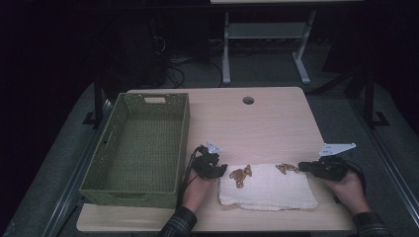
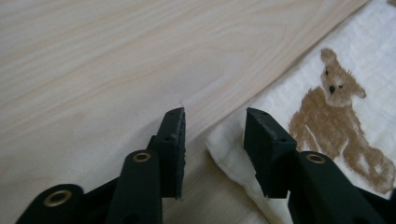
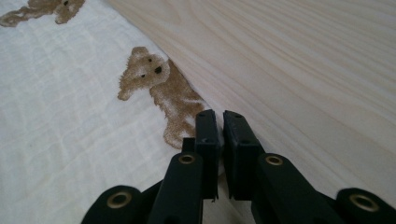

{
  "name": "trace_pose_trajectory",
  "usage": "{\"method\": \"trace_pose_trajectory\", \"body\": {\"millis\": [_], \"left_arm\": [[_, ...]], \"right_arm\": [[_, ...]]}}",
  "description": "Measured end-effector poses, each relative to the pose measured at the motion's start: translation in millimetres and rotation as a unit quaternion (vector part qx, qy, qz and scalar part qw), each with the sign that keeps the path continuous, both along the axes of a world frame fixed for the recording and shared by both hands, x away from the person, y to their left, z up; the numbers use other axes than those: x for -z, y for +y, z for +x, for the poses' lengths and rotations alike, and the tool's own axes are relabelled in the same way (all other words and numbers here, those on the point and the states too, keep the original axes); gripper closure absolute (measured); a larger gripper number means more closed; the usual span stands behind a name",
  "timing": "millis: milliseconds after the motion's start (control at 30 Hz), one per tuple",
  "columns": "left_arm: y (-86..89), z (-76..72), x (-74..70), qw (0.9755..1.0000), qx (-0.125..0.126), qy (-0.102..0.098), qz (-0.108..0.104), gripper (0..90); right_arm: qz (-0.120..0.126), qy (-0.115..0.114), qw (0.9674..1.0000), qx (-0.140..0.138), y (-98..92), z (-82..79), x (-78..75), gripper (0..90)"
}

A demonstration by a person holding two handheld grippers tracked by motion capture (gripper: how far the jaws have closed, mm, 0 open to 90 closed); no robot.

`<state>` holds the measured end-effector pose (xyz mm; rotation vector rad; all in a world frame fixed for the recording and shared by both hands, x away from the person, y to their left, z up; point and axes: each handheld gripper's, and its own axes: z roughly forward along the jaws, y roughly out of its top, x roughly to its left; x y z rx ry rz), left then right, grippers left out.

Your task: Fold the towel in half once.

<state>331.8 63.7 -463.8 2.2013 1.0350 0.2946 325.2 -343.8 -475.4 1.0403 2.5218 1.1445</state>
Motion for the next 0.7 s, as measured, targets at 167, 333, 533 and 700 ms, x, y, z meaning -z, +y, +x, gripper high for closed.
{"method": "trace_pose_trajectory", "body": {"millis": [167,333,533,700], "left_arm": [[-0.4,-0.1,-0.5,0.9997,0.013,0.017,-0.010,82.2],[-1.3,1.2,-3.3,0.9995,0.020,0.017,-0.016,86.0],[-2.8,8.5,-10.8,0.9996,0.016,0.002,-0.025,85.9],[-5.5,21.6,-15.1,0.9993,0.002,-0.021,-0.031,85.9]], "right_arm": [[-0.010,-0.007,0.9999,-0.001,1.5,-0.7,-1.1,85.8],[-0.006,-0.017,0.9998,0.008,-2.5,0.5,-4.5,86.1],[-0.001,-0.029,0.9994,0.019,-7.6,10.3,-8.6,86.1],[-0.007,-0.041,0.9986,0.031,-6.3,23.9,-14.0,86.1]]}}
